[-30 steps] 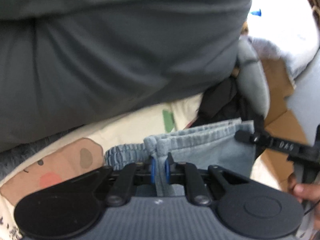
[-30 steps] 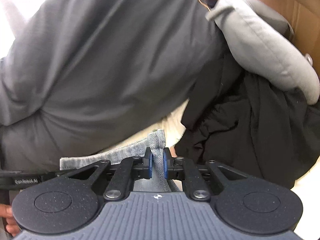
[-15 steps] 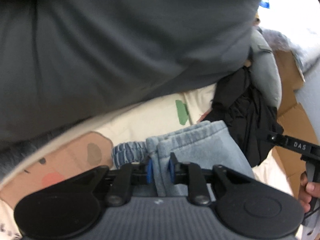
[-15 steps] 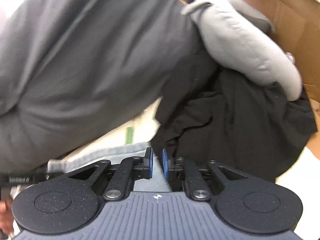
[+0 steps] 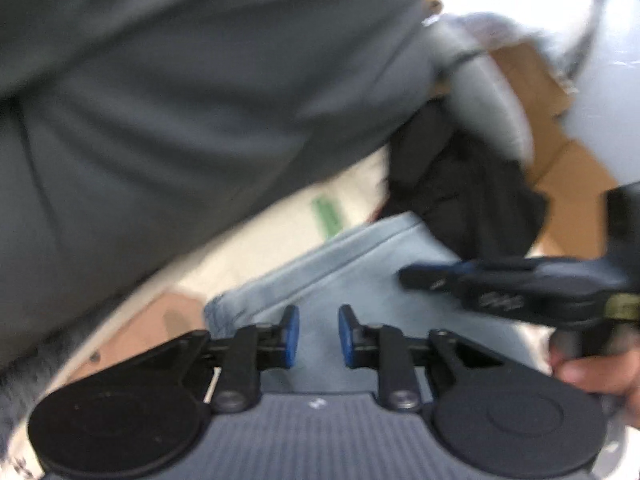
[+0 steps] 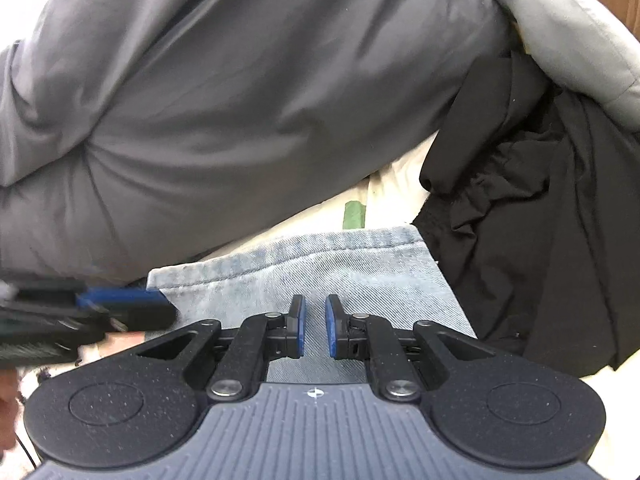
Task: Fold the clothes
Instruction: 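Lift the gripped jeans edge with both grippers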
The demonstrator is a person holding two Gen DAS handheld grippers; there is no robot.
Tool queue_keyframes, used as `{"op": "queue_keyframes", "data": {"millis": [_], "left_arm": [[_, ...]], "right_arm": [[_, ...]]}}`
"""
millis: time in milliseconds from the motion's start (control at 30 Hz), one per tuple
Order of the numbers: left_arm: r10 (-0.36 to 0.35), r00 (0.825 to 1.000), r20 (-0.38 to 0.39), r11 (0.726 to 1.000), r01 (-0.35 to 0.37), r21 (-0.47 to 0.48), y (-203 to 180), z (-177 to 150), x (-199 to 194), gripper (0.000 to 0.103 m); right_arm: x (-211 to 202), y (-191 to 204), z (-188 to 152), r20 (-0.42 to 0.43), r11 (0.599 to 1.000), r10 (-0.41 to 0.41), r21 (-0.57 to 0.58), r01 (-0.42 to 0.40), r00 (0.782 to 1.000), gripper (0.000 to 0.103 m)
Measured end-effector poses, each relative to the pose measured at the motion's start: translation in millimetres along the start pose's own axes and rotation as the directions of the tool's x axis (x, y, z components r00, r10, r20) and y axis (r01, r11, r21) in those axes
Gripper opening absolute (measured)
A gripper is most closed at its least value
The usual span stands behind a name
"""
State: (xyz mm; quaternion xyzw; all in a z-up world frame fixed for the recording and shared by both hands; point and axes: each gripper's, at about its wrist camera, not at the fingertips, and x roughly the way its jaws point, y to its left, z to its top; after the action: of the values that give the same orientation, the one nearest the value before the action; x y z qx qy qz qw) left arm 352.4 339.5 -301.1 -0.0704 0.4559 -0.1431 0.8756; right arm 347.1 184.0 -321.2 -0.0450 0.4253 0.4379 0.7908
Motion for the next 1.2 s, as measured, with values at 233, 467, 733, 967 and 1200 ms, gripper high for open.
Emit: {"op": "queue_keyframes", "data": {"millis": [233, 467, 733, 967, 1200], "left_arm": [[0.028, 1.000, -0.004, 0.999, -0.028, 0.025, 12, -6, 23, 0.003], [-0.002, 1.000, 0.012, 1.000, 0.002, -0.001, 27, -21, 45, 0.004], [0.055, 0.999, 0.000, 0.997, -0.055, -0.056, 8, 2, 12, 0.003], [-0.023, 1.000, 0.019, 0.999, 0.022, 0.036, -32, 20, 6, 0.003], [-0.008, 1.000, -0.015, 0.985, 0.011, 0.174, -64, 31, 53, 0.003]], "right_arm": [[14, -11, -9, -0.009, 1.000, 0.001, 0.019, -0.001, 1.000, 0.013], [26, -19, -21, -0.035, 1.000, -0.022, -0.020, 0.021, 0.999, 0.003], [0, -16, -16, -0.011, 0.997, -0.072, -0.032, 0.072, 0.997, 0.009], [-27, -26, -32, 0.023, 0.997, -0.077, -0.024, 0.077, 0.997, 0.009], [-32, -27, -44, 0.002, 0.995, -0.096, -0.032, 0.096, 0.995, 0.009]]}}
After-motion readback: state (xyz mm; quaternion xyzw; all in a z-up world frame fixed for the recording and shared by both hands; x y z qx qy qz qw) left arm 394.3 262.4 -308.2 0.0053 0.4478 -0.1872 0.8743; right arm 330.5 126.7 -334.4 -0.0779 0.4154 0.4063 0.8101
